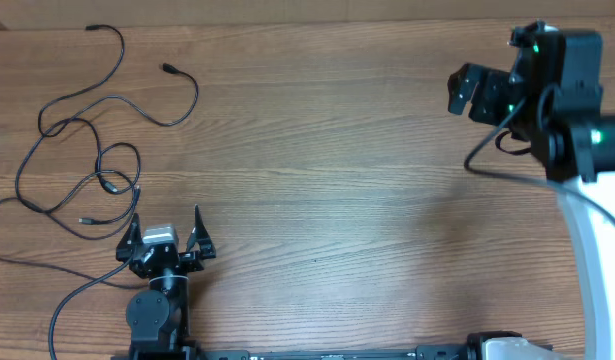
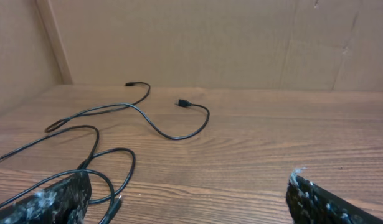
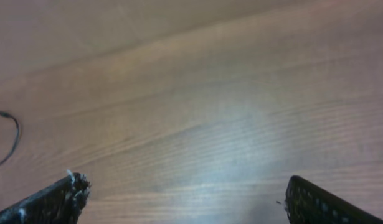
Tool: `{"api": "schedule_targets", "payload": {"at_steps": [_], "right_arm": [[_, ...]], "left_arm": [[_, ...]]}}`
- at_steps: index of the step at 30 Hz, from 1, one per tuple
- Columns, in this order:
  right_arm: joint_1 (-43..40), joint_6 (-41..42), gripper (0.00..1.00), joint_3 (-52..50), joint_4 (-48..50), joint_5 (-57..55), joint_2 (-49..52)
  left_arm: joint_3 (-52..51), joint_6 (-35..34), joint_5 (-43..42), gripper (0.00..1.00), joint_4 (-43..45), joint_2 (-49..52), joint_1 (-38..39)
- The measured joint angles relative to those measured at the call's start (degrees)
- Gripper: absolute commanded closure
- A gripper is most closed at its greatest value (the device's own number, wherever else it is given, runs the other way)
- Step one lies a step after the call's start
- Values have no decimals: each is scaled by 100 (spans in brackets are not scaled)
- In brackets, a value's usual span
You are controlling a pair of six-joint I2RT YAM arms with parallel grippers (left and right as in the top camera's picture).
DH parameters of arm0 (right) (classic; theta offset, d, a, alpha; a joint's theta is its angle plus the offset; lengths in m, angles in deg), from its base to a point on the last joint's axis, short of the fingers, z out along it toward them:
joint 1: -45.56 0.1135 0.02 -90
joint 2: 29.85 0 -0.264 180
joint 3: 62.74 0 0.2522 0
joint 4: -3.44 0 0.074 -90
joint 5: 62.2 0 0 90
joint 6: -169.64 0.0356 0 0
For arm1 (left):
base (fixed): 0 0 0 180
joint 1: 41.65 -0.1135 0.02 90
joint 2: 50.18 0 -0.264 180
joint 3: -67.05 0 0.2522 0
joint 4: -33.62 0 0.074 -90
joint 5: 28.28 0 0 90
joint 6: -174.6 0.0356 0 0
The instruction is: Untangle cables
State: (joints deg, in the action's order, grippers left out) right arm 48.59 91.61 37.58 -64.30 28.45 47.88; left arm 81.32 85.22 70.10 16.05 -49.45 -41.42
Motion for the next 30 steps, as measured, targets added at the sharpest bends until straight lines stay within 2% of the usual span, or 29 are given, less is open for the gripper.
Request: {"api": "schedule_targets", "payload": {"at_steps": [9, 18, 25, 30], "right_arm": [[-166, -7, 0, -2638, 1963, -7, -2022], [-341, -236, 0, -5060, 3560, 20, -4586], [-337, -535, 0, -6367, 3978, 210, -6164], [-337, -597, 0, -6857, 3974, 221, -6813]], "left_arm": [[0, 0, 0, 0, 4, 2, 0], [0, 0, 0, 1, 4, 2, 2], [0, 0, 0, 0, 0, 2, 0], [0, 0, 0, 0, 2, 2, 0]]}}
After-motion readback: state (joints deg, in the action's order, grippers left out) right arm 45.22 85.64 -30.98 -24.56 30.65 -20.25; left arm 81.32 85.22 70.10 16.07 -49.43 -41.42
